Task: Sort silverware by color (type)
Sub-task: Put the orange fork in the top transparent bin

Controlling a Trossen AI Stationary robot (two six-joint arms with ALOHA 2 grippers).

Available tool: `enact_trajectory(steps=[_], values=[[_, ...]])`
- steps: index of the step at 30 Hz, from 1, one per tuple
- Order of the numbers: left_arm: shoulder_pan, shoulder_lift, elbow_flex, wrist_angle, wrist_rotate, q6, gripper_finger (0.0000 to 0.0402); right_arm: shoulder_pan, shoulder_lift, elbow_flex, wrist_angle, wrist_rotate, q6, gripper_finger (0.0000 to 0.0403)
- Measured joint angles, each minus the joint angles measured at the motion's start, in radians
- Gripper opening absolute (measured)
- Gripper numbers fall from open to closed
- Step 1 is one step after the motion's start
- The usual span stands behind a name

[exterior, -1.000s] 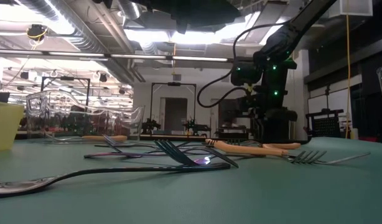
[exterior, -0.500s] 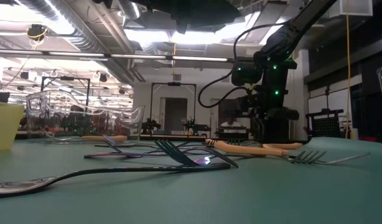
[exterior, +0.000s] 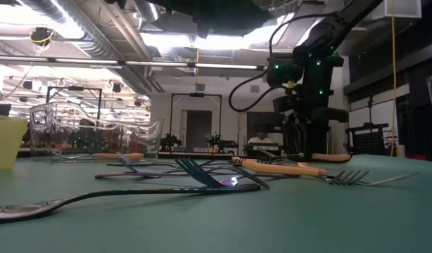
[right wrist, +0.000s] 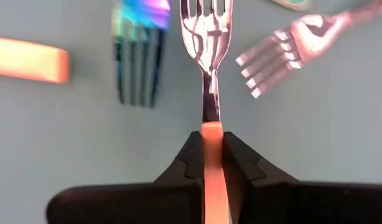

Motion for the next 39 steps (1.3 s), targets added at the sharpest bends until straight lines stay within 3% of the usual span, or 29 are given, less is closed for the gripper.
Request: enact_trajectory(steps=[8,26,39], values=[[-0.009,0.000,0.000,0.009,0.004,-0.024,0.0088,0.092,0.000,0.001,-0.002,0.031,0.000,0.0014],[-0.016,-0.223,0.000,-0.055,0.006,-0.059,0.0088,0.276,-0.001,0.045,-0.007,0.384,-0.004,0.0014],[0.123,-0.316,0.000,-0.299,0.027,-0.364,0.0088,0.449,-0.002,0.209,0.099,0.555,-0.231,0.0014]])
